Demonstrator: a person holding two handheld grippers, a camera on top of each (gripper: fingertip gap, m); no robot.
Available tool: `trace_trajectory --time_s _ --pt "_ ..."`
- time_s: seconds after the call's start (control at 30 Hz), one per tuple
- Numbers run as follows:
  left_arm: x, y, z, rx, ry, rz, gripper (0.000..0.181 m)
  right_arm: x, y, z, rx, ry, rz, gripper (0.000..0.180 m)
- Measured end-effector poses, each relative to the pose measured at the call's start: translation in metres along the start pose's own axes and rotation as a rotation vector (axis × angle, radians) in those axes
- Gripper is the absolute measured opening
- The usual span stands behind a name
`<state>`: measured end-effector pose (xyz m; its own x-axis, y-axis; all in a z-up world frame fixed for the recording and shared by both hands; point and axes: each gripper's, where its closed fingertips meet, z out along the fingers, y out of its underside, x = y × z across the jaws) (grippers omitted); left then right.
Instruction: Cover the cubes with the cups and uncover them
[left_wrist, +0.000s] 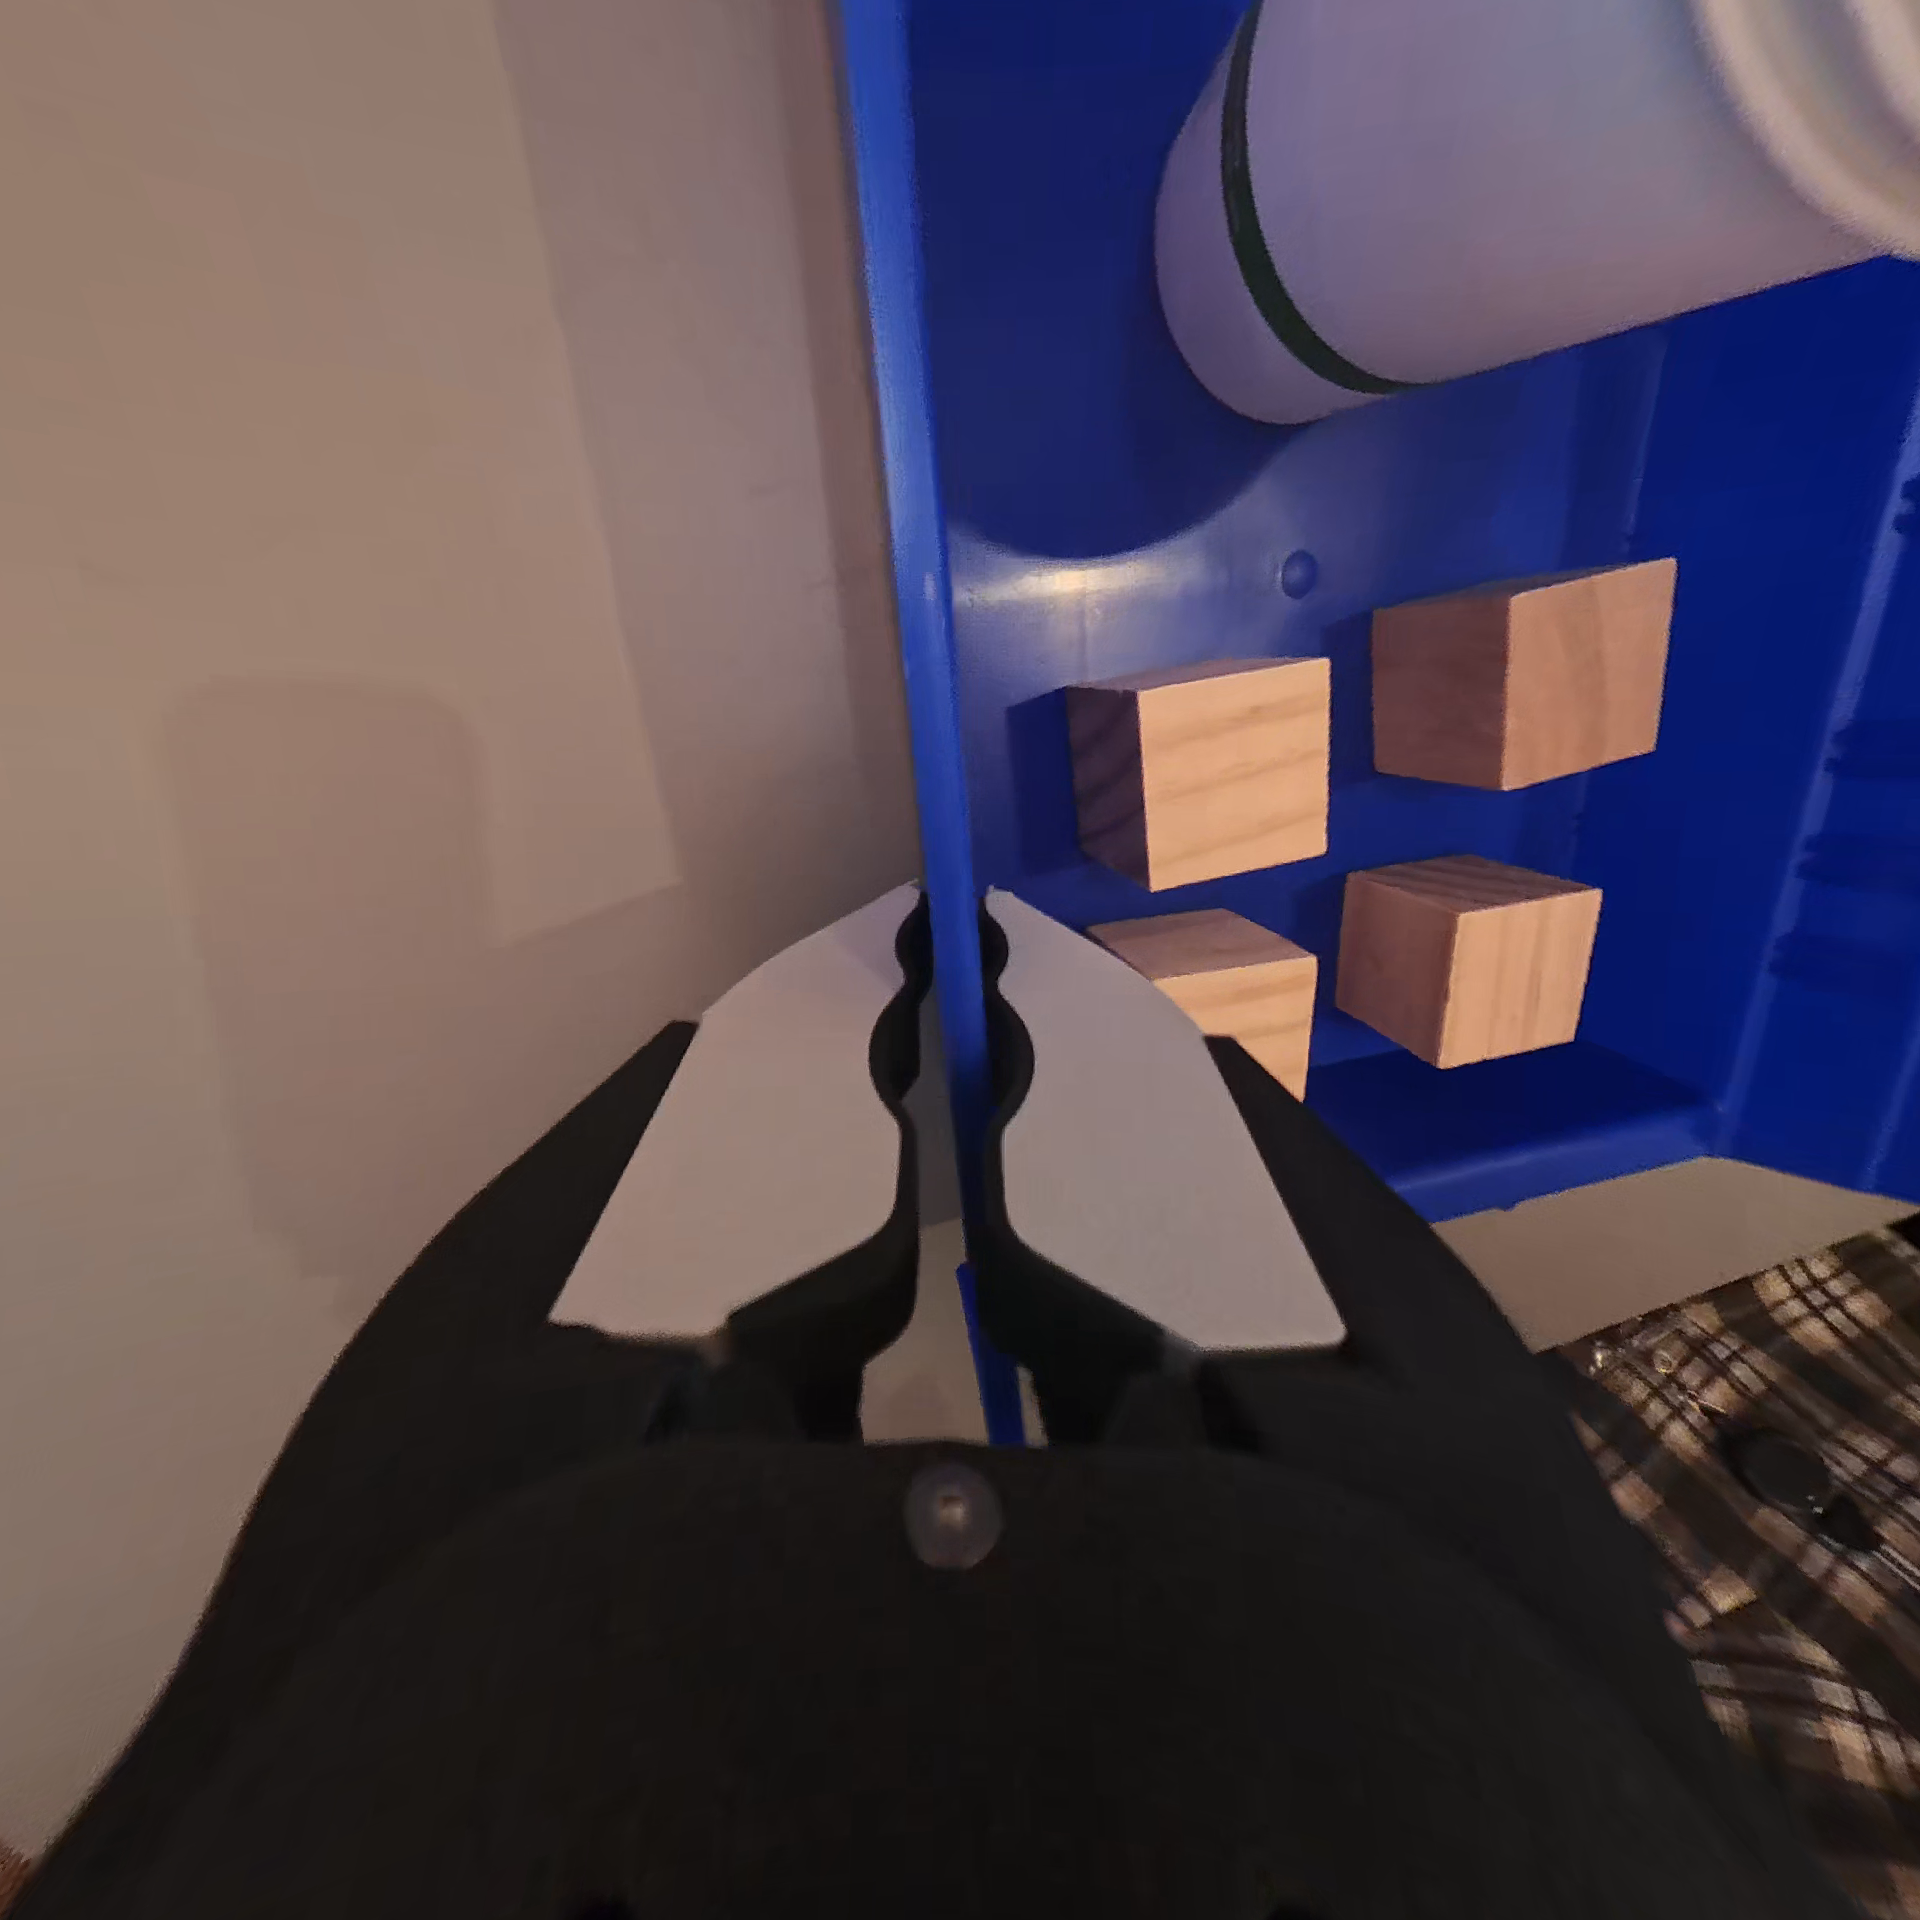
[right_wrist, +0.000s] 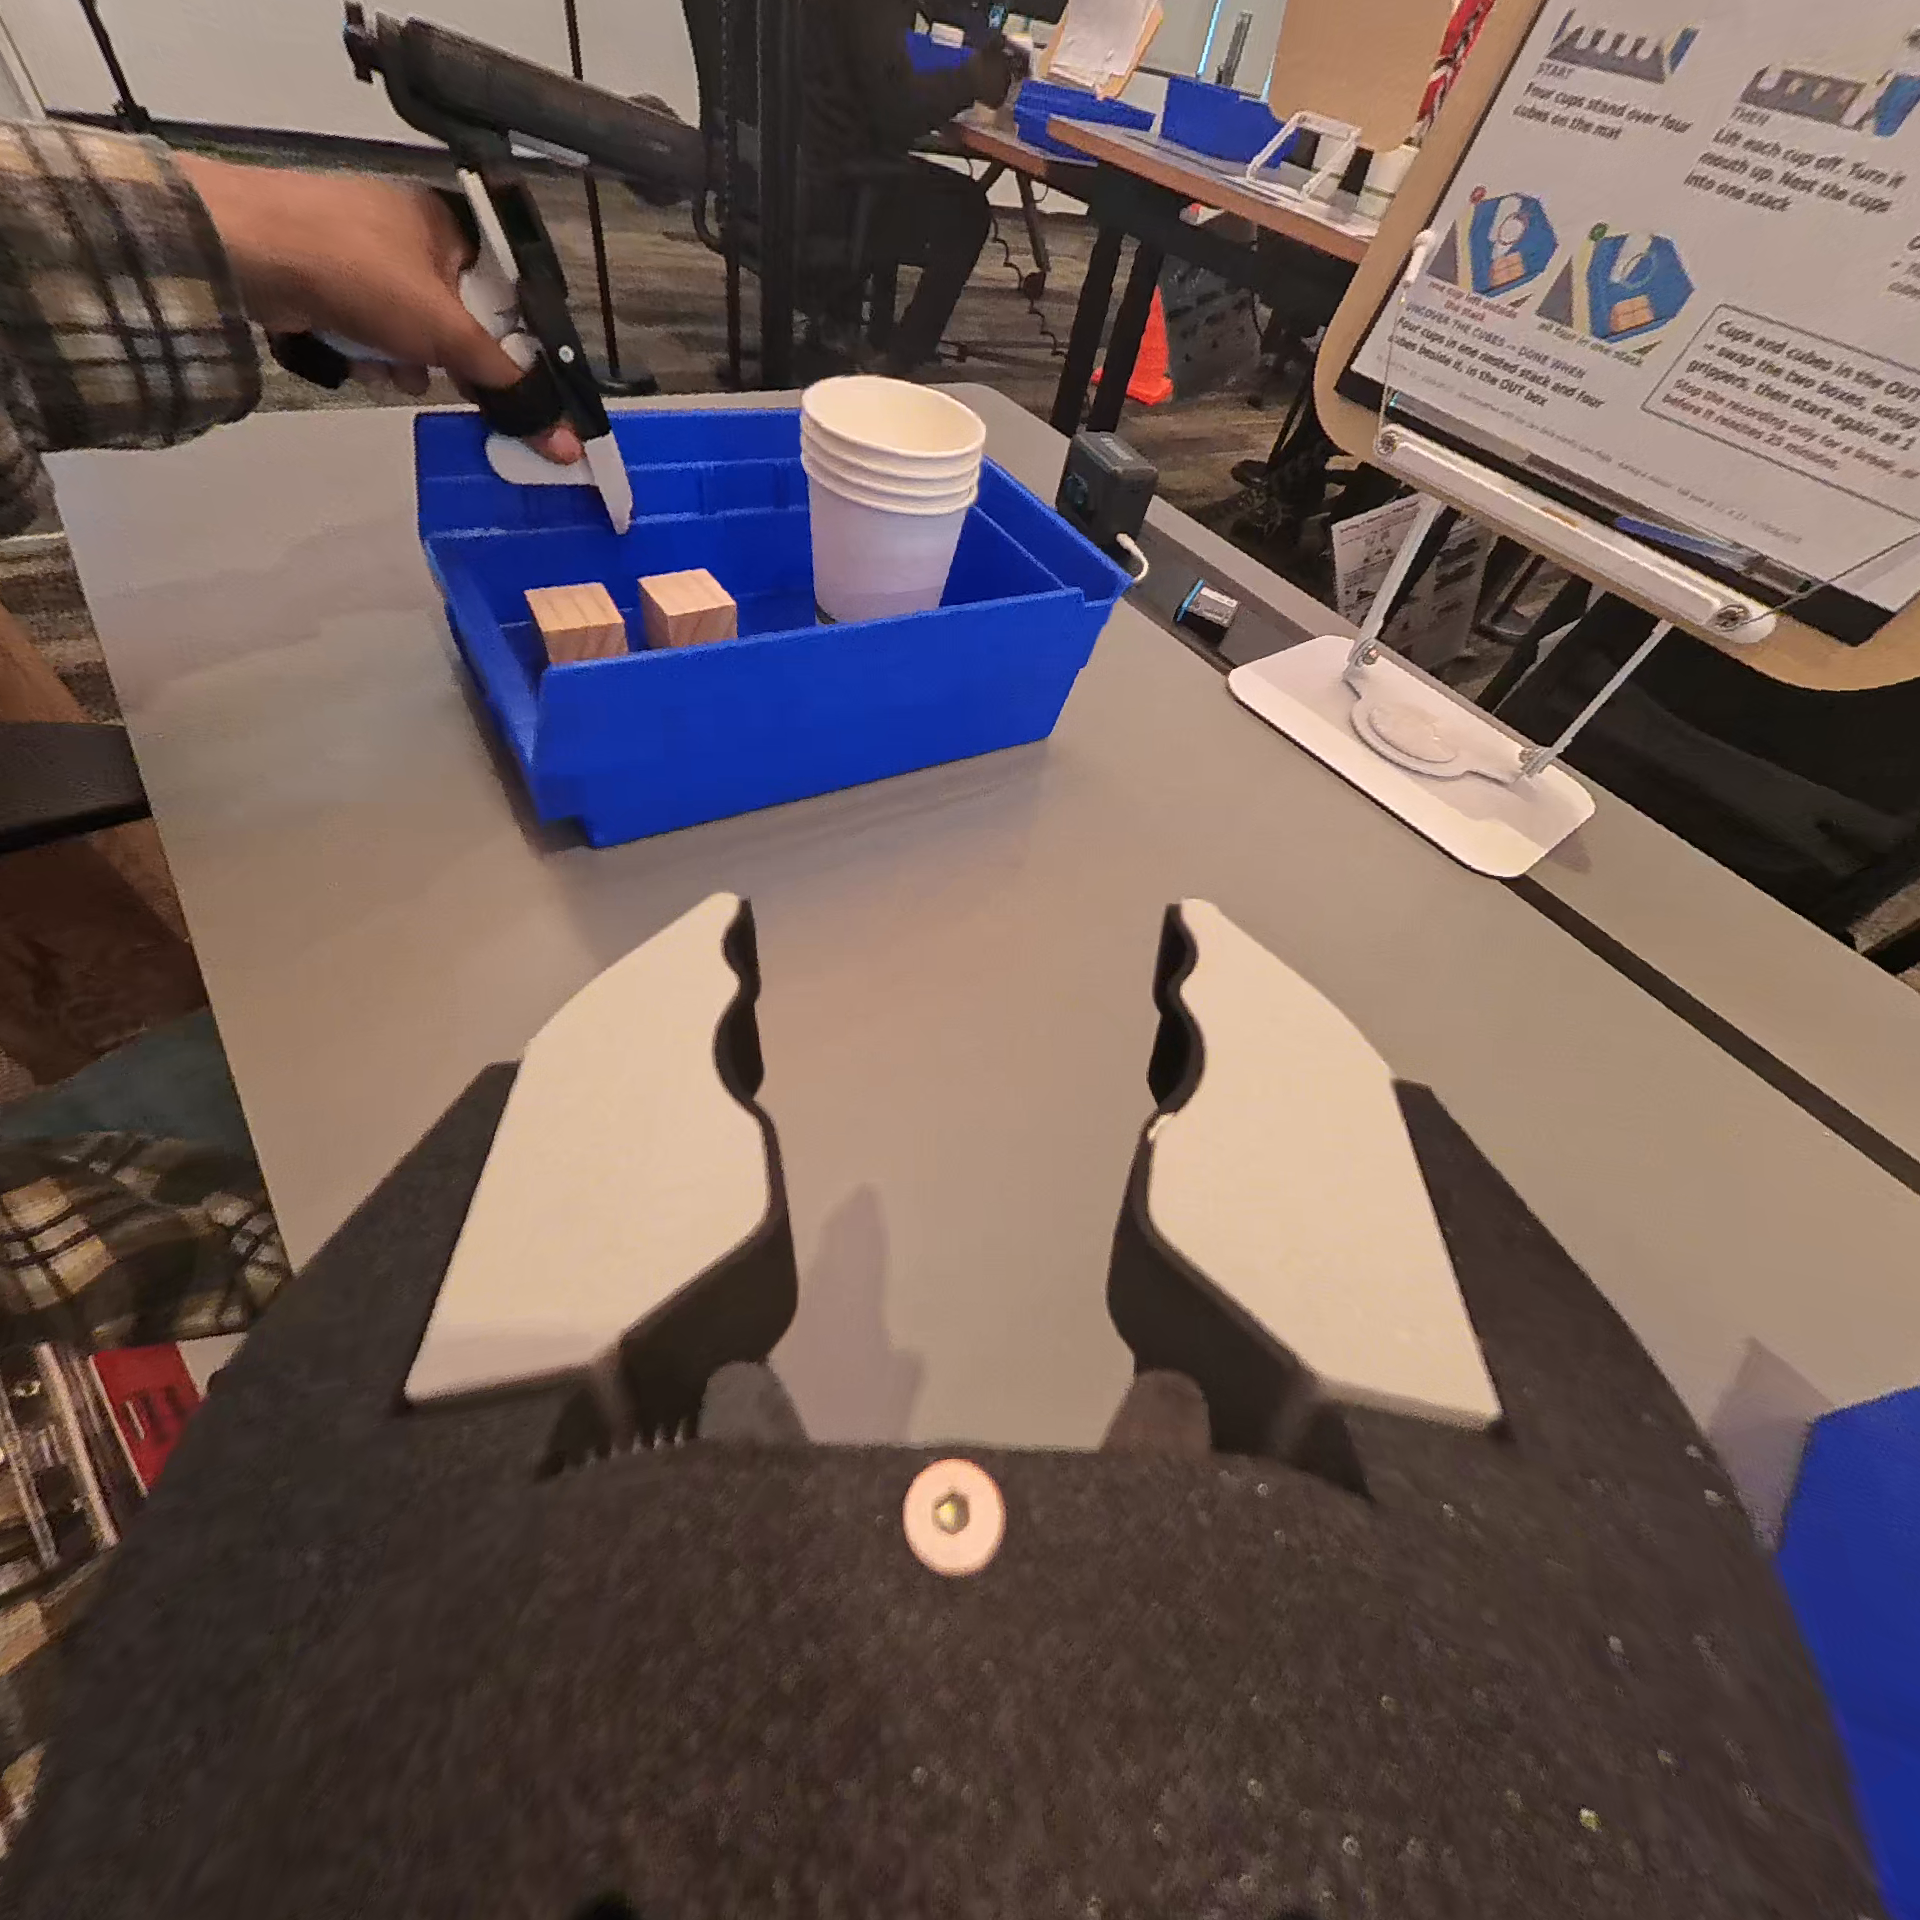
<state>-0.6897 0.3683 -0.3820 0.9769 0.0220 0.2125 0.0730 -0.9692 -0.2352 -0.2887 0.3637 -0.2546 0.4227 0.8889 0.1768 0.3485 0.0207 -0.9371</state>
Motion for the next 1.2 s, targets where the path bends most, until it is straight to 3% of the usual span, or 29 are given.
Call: trace_trajectory --time_s 0.27,0.77,1.2 --pt "-0.033 0.017 -0.012 0.018 -0.042 -0.085 0.005 -0.003 0.002 0.002 0.009 -0.039 0.016 0.064" --pt "-0.119 0.064 -0.044 0.049 -0.078 -0.235 0.006 -0.012 0.018 0.025 -0.056 -0.071 0.023 0.062" --pt "-0.171 0.079 -0.060 0.055 -0.095 -0.323 0.006 -0.018 0.032 0.042 -0.117 -0.089 0.026 0.060"
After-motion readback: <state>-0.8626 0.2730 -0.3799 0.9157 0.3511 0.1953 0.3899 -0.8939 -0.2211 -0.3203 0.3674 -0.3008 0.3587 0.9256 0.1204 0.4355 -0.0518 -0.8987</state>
